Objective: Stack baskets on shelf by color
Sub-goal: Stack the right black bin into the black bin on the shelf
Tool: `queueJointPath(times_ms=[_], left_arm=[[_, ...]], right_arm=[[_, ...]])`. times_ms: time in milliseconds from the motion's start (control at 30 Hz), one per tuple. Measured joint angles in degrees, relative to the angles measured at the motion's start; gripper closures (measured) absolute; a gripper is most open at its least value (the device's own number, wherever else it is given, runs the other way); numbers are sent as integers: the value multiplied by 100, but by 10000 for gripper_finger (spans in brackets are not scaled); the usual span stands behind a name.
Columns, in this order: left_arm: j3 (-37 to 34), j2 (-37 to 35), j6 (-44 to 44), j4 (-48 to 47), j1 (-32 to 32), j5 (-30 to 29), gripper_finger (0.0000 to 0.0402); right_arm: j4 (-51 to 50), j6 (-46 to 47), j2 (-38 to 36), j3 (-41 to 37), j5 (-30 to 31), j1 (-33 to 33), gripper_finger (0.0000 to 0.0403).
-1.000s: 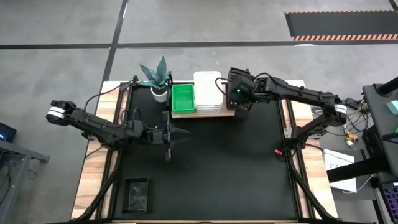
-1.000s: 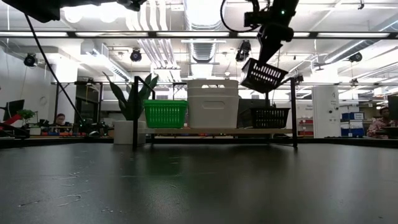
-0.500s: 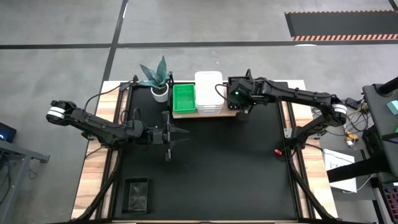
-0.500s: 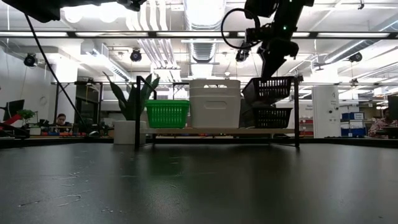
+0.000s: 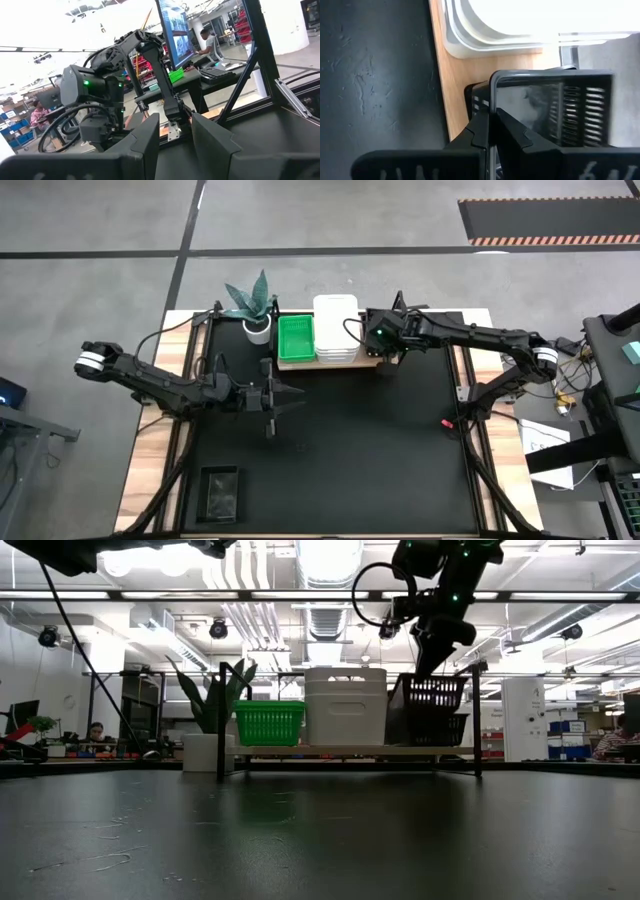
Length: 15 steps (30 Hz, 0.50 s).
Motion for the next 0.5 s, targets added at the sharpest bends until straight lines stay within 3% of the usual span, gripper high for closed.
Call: queueJointPath(times_ms=[300,500], left_arm=[[0,0,3,3,0,1,302],[-2,0,4,11,0,2,302]], right_arm=[[238,-232,0,-195,9,-50,387],[301,-233,2,-341,144,-153,349]])
